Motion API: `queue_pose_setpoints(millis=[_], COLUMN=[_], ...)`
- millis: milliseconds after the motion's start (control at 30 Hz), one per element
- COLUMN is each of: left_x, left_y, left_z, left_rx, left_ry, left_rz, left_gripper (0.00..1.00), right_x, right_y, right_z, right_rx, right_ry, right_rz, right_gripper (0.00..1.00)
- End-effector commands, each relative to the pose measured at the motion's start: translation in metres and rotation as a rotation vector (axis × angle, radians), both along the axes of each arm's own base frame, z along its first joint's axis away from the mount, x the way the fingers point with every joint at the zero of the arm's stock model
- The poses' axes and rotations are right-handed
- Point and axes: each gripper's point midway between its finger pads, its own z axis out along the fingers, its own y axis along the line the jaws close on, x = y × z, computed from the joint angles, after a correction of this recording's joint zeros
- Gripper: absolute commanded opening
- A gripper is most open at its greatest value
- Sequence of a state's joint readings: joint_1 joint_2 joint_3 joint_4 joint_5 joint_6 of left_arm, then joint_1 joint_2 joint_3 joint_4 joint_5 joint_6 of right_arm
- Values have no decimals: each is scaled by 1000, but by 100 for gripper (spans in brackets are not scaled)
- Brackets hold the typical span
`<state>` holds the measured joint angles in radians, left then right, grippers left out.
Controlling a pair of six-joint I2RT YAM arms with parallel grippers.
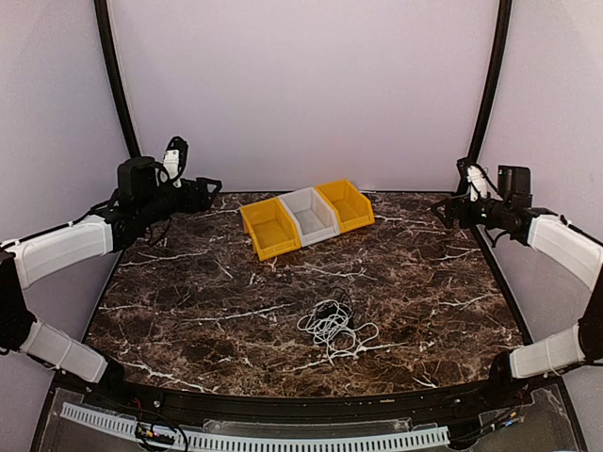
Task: Untangle the cables
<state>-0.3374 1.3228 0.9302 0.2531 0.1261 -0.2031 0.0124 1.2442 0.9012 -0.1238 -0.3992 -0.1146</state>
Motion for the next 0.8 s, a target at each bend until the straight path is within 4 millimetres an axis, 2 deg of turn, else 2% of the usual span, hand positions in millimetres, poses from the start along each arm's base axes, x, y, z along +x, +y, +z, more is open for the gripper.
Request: queue_pose_setpoints(millis=[0,133,333,433,533,633,767], left_x=[-19,-44,-99,-122,-145,-158,-174], left_y=[-51,-97,-153,-169,-183,-191,-203], left_z=[6,-8,-54,-74,-101,-125,-150], left_rx=[25,69,108,107,117,112,102], left_ry=[17,61,186,247,331,419,500], left_rz=[-201,-350,-543,-611,-669,-690,-732], left_gripper=[78,78,75,73,70,70,67], right_x=[-3,-25,-62,-87,-113,-132,-151], right_y=[9,30,69,98,127,150,174], right_z=[15,11,-1,-14,-36,-60,-78], right_rx=[-10,-28,-31,-71,-155,-225,-260], right_ry=[-23,1,48,67,92,121,145], right_rz=[71,256,498,634,767,866,974], right_gripper=[98,97,88,85,82,77,71])
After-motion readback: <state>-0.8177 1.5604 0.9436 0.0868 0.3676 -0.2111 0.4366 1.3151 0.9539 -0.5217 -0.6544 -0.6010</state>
